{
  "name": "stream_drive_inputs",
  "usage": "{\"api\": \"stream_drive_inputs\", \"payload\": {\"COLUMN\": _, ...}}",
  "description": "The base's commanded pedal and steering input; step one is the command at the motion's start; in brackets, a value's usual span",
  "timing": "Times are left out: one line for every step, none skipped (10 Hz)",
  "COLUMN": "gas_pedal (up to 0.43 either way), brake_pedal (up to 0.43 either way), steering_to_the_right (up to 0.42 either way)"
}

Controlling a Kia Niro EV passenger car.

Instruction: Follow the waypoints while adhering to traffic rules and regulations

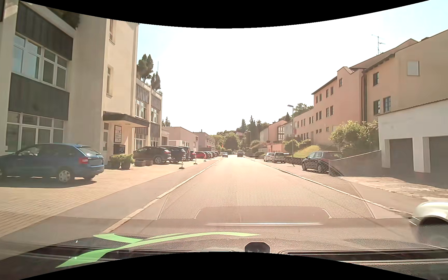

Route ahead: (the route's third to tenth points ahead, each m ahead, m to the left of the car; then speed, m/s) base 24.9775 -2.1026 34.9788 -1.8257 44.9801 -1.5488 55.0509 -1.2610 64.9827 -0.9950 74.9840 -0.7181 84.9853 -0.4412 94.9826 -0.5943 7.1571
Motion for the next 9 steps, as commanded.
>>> {"api": "stream_drive_inputs", "payload": {"gas_pedal": 0.130, "brake_pedal": 0.000, "steering_to_the_right": 0.018}}
{"api": "stream_drive_inputs", "payload": {"gas_pedal": 0.138, "brake_pedal": 0.000, "steering_to_the_right": 0.018}}
{"api": "stream_drive_inputs", "payload": {"gas_pedal": 0.138, "brake_pedal": 0.000, "steering_to_the_right": 0.018}}
{"api": "stream_drive_inputs", "payload": {"gas_pedal": 0.138, "brake_pedal": 0.000, "steering_to_the_right": 0.016}}
{"api": "stream_drive_inputs", "payload": {"gas_pedal": 0.138, "brake_pedal": 0.000, "steering_to_the_right": 0.013}}
{"api": "stream_drive_inputs", "payload": {"gas_pedal": 0.138, "brake_pedal": 0.000, "steering_to_the_right": 0.011}}
{"api": "stream_drive_inputs", "payload": {"gas_pedal": 0.138, "brake_pedal": 0.000, "steering_to_the_right": 0.008}}
{"api": "stream_drive_inputs", "payload": {"gas_pedal": 0.138, "brake_pedal": 0.000, "steering_to_the_right": 0.006}}
{"api": "stream_drive_inputs", "payload": {"gas_pedal": 0.138, "brake_pedal": 0.000, "steering_to_the_right": 0.005}}
